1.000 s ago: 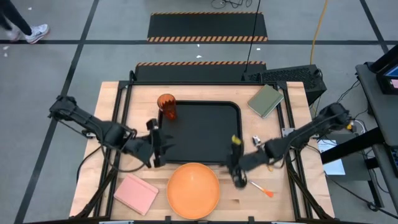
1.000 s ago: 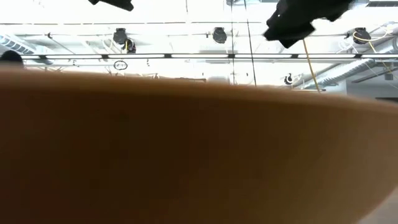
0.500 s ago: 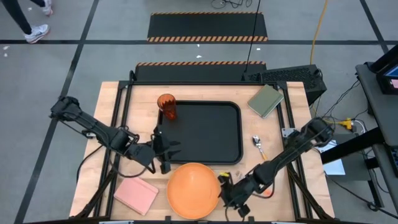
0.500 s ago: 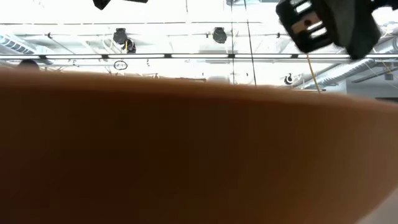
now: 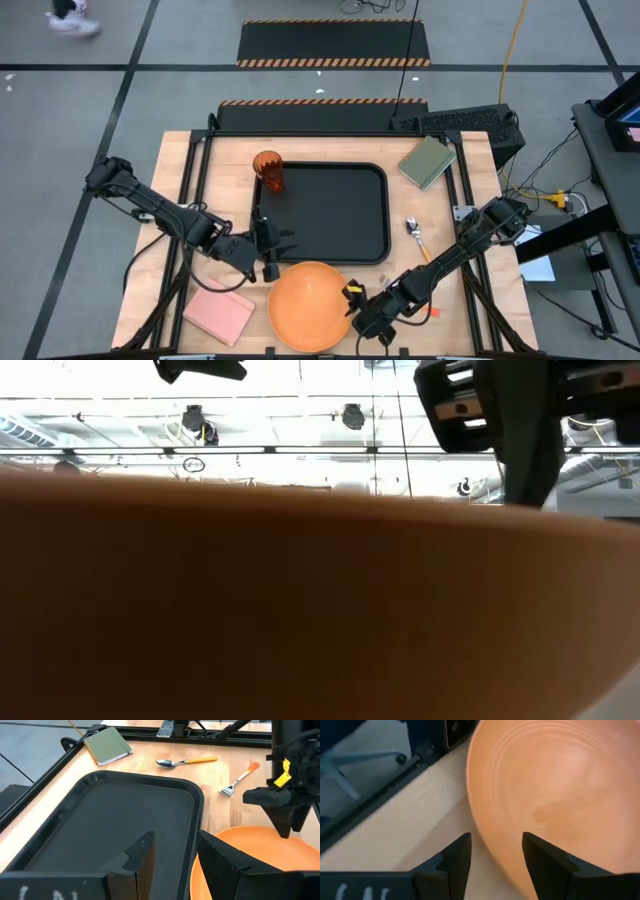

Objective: Pick and place plate/cup/fork/spoon on tray
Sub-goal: Put the orange plate on the black tray to the bottom right of the red cup

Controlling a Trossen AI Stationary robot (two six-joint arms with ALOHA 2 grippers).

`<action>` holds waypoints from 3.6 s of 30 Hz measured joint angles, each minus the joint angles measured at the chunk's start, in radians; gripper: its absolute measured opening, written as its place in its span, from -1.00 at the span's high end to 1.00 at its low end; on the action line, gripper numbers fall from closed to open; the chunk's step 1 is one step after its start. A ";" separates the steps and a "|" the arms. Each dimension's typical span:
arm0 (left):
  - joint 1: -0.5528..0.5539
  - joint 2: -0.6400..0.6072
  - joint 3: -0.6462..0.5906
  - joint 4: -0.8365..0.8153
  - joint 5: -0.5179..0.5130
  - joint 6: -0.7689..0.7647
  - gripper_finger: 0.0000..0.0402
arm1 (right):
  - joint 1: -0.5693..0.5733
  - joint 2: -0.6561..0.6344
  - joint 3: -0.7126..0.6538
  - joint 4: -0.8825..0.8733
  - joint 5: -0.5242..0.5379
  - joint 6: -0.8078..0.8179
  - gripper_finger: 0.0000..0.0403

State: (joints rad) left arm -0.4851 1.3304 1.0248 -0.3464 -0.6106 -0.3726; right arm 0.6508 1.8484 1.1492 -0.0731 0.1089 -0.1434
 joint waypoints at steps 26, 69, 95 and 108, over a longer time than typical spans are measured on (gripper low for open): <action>0.069 0.000 0.000 0.000 0.007 0.090 0.26 | -0.014 0.000 -0.177 0.233 -0.004 -0.244 0.61; 0.073 0.000 0.001 -0.047 0.010 0.101 0.26 | 0.061 -0.083 -0.130 0.279 0.115 -0.392 1.00; 0.104 0.167 -0.035 -0.016 0.085 -0.082 0.25 | 0.162 -0.620 -0.130 -0.532 0.498 0.033 1.00; 0.104 0.407 -0.035 0.149 0.241 -0.094 0.25 | 0.118 -0.627 -0.130 -0.568 0.497 -0.031 1.00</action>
State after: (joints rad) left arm -0.3811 1.7373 0.9903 -0.1975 -0.3692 -0.4669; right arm 0.7689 1.2213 1.0195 -0.6411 0.6056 -0.1747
